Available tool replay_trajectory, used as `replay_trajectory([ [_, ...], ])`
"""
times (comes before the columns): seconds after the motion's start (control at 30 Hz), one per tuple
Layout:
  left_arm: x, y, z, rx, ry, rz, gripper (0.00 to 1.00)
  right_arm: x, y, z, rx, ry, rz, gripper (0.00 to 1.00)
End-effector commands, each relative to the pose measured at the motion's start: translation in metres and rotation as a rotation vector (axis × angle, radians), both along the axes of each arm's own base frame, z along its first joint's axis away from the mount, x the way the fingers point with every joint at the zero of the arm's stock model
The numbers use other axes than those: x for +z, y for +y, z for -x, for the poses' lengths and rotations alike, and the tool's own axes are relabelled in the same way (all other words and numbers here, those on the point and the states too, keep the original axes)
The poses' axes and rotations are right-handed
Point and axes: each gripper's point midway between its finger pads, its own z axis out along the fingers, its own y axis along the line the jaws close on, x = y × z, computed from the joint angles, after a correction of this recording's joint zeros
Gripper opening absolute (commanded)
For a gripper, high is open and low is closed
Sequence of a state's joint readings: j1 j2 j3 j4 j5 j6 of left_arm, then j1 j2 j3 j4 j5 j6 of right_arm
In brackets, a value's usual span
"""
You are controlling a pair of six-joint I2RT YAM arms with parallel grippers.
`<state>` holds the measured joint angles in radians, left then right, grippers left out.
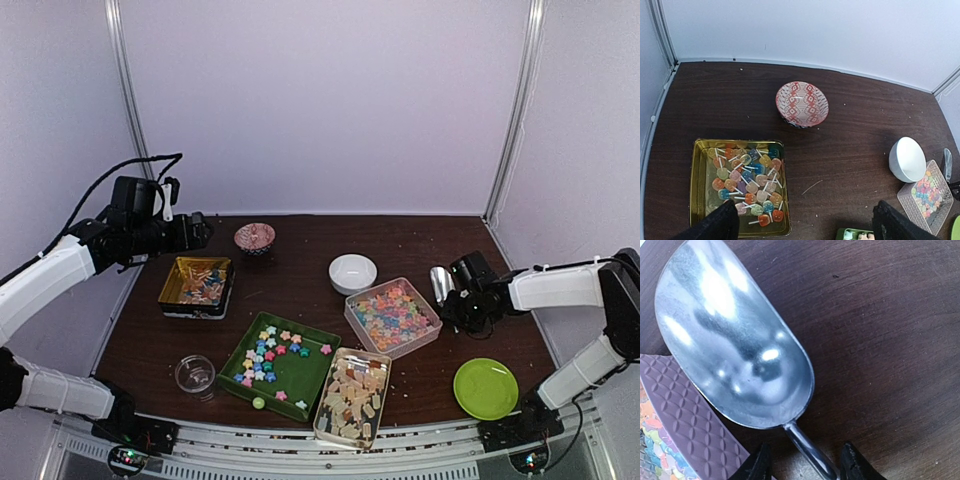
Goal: Pack the candies
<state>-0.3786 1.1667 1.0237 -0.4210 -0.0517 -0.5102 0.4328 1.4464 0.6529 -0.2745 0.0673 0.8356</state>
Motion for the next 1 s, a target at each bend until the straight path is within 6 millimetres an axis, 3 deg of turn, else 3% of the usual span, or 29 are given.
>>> replay_trajectory([
  [0.0,0.025,-0.001,-0.003,-0.006,-0.056,0.036,0.95,-0.001,0.007,-0.003,0.009,0.017,-0.010,0.46],
  [0.3,0.019,-0.004,-0.005,-0.016,-0.031,0.035,0.95,-0.003,0.018,-0.003,0.031,0.028,-0.046,0.38],
  [0.57,0.020,-0.005,-0.004,-0.018,-0.032,0.038,0.94,-0.010,0.012,0.003,0.034,0.069,0.000,0.27],
  [0.77,0.019,-0.005,-0.004,-0.018,-0.027,0.036,0.94,-0.015,0.011,0.008,0.048,0.102,0.032,0.33],
  [0.97,0.019,-0.005,-0.004,-0.019,-0.025,0.037,0.94,-0.016,0.006,0.014,0.071,0.125,0.076,0.32],
])
